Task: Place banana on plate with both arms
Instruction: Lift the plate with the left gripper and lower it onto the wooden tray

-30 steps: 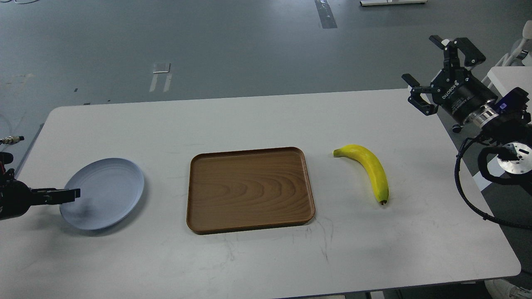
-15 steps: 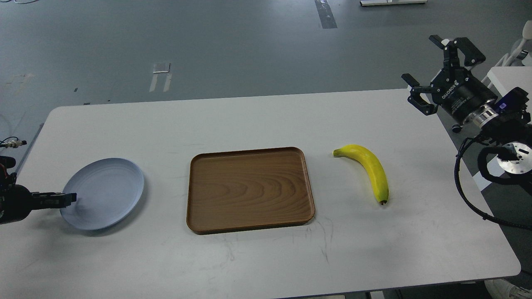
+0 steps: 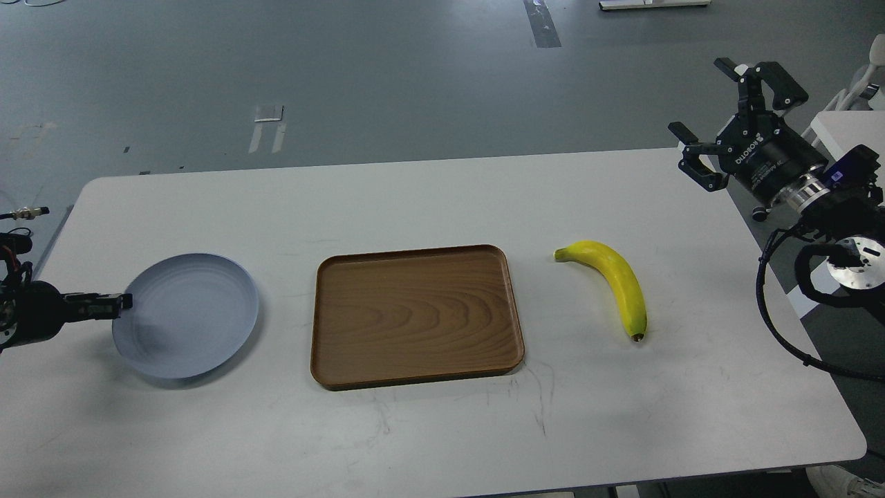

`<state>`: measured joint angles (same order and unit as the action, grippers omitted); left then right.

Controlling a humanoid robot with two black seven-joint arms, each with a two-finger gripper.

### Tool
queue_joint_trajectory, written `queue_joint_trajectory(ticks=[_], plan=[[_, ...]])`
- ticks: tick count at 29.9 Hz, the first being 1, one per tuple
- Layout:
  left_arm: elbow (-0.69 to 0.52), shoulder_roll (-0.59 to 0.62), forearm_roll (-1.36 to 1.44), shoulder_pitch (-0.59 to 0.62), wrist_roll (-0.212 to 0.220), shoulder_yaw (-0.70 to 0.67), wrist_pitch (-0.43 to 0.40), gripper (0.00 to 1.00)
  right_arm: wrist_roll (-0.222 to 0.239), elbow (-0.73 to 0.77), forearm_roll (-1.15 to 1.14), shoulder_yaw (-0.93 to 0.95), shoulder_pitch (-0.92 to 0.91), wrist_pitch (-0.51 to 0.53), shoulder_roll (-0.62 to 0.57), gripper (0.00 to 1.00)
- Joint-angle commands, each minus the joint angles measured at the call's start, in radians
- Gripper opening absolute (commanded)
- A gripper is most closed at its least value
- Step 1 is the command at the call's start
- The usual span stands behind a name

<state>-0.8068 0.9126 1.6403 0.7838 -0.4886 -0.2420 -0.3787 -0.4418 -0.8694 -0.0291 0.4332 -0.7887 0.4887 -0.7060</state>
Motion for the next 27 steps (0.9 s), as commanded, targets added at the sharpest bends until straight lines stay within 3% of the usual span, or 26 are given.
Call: queue_joint_trajectory(ticks=[1, 5, 12, 18, 24, 27], plan=[[-0.098, -0.001, -0.002, 0.127, 0.0, 0.001, -0.07, 0.0, 0.0, 0.0, 0.0, 0.002, 0.0, 0.0, -0.004, 1.0], [-0.195, -0.055, 0.001, 0.255, 0.0, 0.001, -0.11, 0.0, 0.0, 0.0, 0.0, 0.001, 0.002, 0.0, -0.018, 1.0], [-0.177, -0.331, 0.007, 0.39, 0.0, 0.102, -0.11, 0.0, 0.0, -0.003, 0.001, 0.004, 0.008, 0.0, -0.053, 1.0], [0.004, -0.564, 0.004, 0.417, 0.0, 0.219, -0.11, 0.0, -0.002, -0.006, 0.003, 0.007, 0.009, 0.0, -0.093, 1.0], [0.127, -0.649, -0.005, 0.393, 0.0, 0.298, -0.11, 0.0, -0.002, -0.013, 0.003, 0.012, 0.013, 0.0, -0.101, 1.0], [0.13, -0.65, -0.007, 0.379, 0.0, 0.32, -0.11, 0.0, -0.002, -0.013, 0.003, 0.012, 0.013, 0.0, -0.101, 1.0]])
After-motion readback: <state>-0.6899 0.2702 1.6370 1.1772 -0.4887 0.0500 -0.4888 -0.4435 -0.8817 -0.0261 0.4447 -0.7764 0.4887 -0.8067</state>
